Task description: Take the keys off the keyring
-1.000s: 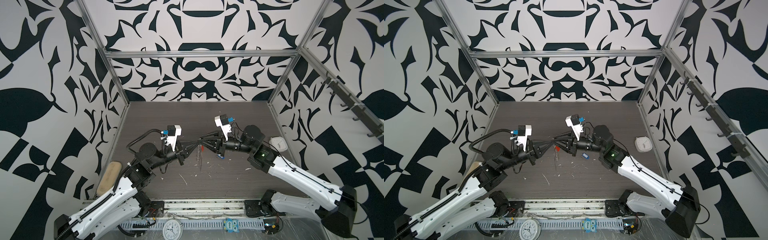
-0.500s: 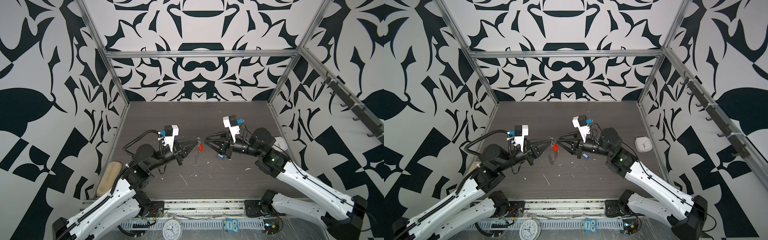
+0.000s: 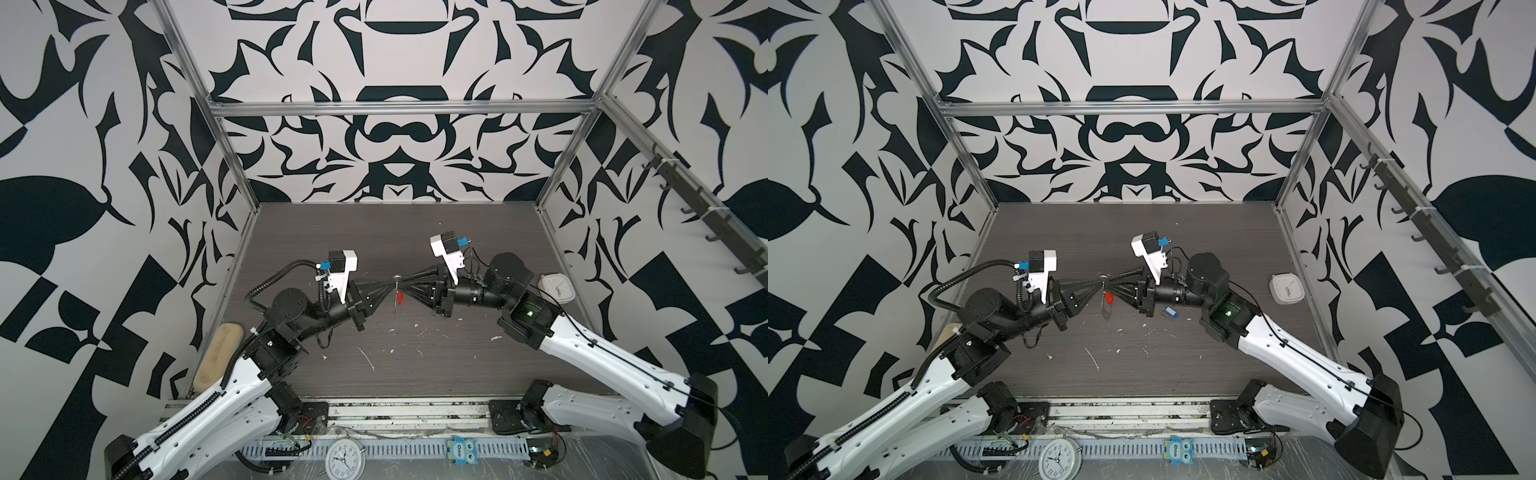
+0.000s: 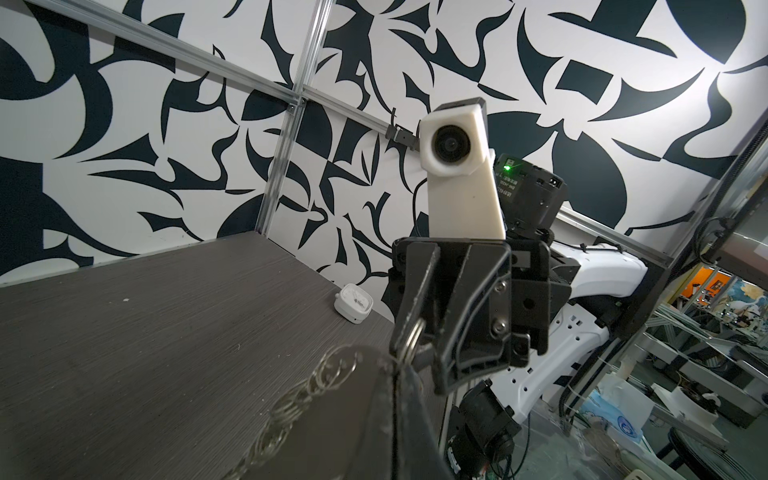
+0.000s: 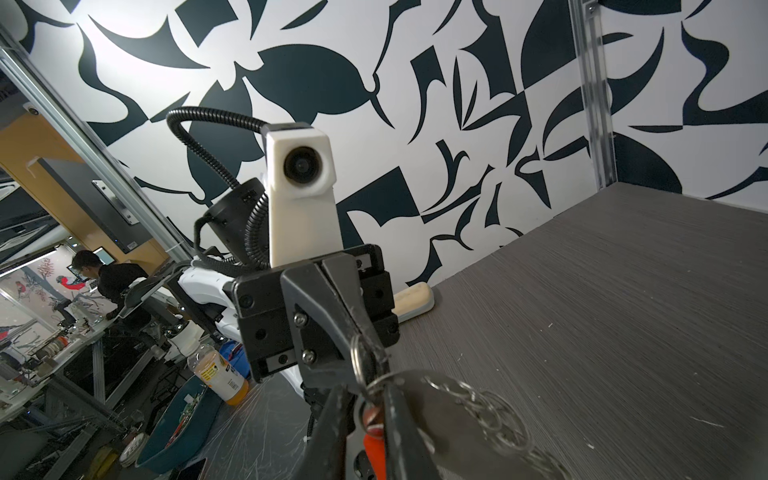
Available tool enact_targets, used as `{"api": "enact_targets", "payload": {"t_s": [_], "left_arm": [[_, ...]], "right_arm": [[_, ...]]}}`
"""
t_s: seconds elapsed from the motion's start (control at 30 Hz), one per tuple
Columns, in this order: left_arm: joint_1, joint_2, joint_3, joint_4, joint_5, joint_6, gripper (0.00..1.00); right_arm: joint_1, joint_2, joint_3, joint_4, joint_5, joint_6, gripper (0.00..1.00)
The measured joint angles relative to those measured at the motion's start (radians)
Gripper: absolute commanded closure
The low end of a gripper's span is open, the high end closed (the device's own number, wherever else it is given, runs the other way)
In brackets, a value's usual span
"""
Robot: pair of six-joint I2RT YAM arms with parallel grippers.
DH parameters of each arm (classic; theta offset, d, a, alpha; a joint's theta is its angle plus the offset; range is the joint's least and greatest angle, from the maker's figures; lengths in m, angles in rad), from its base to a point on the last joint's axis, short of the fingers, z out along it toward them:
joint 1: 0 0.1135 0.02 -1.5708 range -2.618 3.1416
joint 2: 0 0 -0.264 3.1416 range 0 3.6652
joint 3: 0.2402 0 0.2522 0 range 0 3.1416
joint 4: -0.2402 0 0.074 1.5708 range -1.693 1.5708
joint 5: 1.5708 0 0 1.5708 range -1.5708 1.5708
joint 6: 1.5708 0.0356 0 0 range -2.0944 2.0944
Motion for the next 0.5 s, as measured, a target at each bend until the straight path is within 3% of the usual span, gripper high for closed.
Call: {"api": "enact_targets", "payload": {"t_s": [0.23,0.43,0.5], "left_arm": [[0.000,0.000,0.000,0.002,0.002,-0.001,1.00],[0.000,0.000,0.000,0.001,0.000,-0.008,1.00],[0.000,-0.002,0.000,-0.015,-0.002,-0.007,0.73]], "right_arm": [[0.000,0.000,0.002,0.000,0.011,0.001,1.00],[0.000,-0.001,0.009,-0.021,0.020,-0.007,1.00],[0.001,-0.002,0.029,-0.077,0.026,-0.023,1.00]]}}
